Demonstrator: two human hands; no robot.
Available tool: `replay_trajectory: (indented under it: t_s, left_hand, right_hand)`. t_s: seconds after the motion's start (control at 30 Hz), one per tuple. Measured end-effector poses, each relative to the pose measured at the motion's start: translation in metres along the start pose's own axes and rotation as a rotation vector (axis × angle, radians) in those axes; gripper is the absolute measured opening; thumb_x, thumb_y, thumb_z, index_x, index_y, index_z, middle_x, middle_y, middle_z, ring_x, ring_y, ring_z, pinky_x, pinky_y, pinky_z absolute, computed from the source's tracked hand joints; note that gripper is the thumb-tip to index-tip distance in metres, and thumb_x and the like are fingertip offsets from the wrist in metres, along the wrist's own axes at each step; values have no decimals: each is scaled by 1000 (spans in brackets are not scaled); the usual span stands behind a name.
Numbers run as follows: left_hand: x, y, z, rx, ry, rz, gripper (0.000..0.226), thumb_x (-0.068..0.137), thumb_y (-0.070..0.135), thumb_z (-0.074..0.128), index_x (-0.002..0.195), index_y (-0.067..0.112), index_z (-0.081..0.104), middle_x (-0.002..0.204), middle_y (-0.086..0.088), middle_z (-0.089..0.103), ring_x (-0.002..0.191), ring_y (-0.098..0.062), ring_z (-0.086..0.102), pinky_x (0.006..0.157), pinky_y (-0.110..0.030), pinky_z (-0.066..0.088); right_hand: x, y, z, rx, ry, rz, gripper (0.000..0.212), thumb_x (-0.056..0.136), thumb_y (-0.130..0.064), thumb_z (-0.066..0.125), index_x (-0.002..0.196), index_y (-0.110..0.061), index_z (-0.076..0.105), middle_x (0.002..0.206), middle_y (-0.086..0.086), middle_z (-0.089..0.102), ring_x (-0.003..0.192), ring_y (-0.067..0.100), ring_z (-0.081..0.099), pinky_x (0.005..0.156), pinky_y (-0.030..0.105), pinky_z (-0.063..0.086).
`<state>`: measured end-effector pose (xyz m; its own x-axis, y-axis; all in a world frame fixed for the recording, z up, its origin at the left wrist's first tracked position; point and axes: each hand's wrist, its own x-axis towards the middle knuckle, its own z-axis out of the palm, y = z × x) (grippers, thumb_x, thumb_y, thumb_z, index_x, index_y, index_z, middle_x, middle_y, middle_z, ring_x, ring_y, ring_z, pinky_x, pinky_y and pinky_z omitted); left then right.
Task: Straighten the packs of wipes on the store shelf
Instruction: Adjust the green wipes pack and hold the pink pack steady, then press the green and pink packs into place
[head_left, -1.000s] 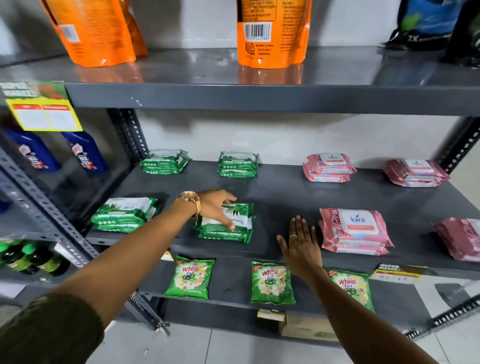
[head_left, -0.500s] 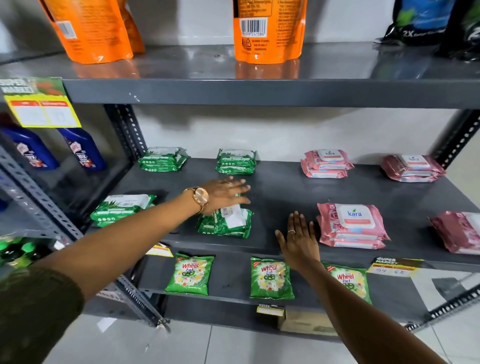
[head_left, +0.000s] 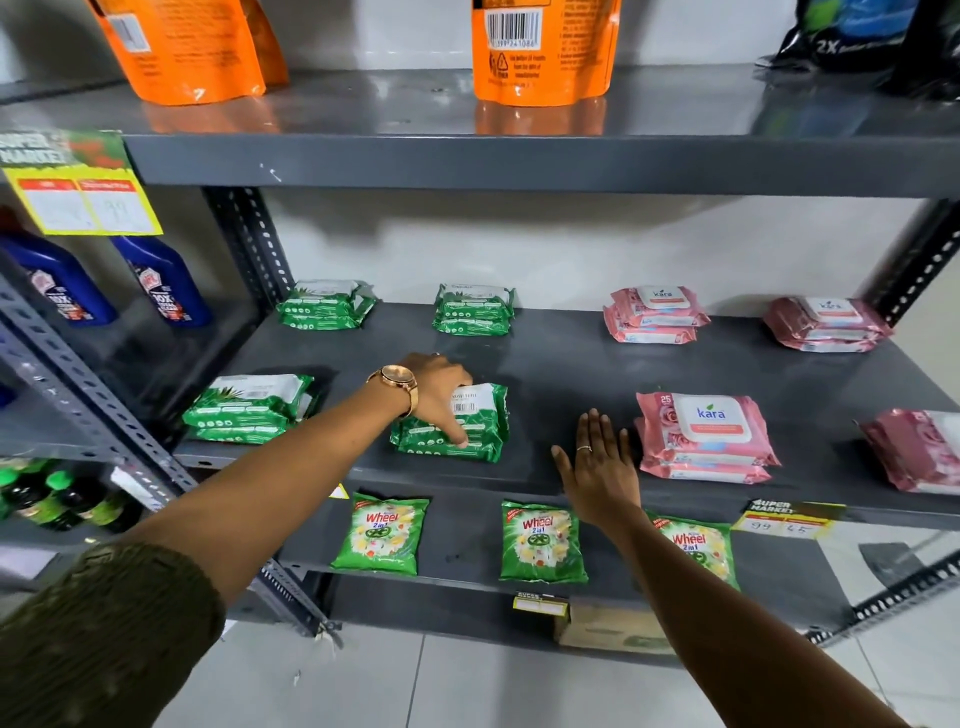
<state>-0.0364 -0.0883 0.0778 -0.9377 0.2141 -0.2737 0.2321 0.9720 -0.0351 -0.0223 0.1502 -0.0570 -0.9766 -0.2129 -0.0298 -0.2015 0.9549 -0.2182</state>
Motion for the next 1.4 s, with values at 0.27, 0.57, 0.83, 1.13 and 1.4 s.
replay_trajectory:
  t_s: [0.27,0.57,0.83,1.13,1.4]
  left_hand:
    - [-1,-1,5,5,9,44,49,52,54,83,83,24,58,65,10,53,70,-18,57,51,-24,37]
    - [-11,-1,24,-149,-29,-50,106,79,73,51,152,11,6,161,-6,6,147,-25,-1,120,-43,8]
    - [-17,22,62,-215,280,-156,68,101,48,21,151,7,3,161,-10,-1,147,-23,-7,121,-41,-3]
    - [-6,37,91,-205,366,-272,67,102,45,22,151,6,-1,161,-10,-5,147,-23,-9,120,-42,-8]
    - [-5,36,97,-205,385,-282,67,101,46,23,151,6,1,161,-10,-2,147,-23,-7,120,-43,-7]
  right_hand:
    - [-4,-3,-4,-11,-10,-12,84,82,-59,-5,148,-6,-3,161,11,-4,149,24,-6,121,40,-8]
    - [-3,-19,-44,245,-49,-60,70,98,-41,29,147,1,1,160,17,1,148,29,-6,121,44,-2]
    - [-7,30,-112,-13,250,80,61,96,-28,33,146,1,13,159,20,9,148,33,-2,121,50,-1]
    - [-9,68,-84,-75,147,257,60,97,-37,25,149,-11,8,162,3,4,148,32,-4,115,63,0]
    - [-12,69,-77,-66,180,262,62,97,-38,23,149,-11,3,162,3,4,148,32,-4,116,62,1]
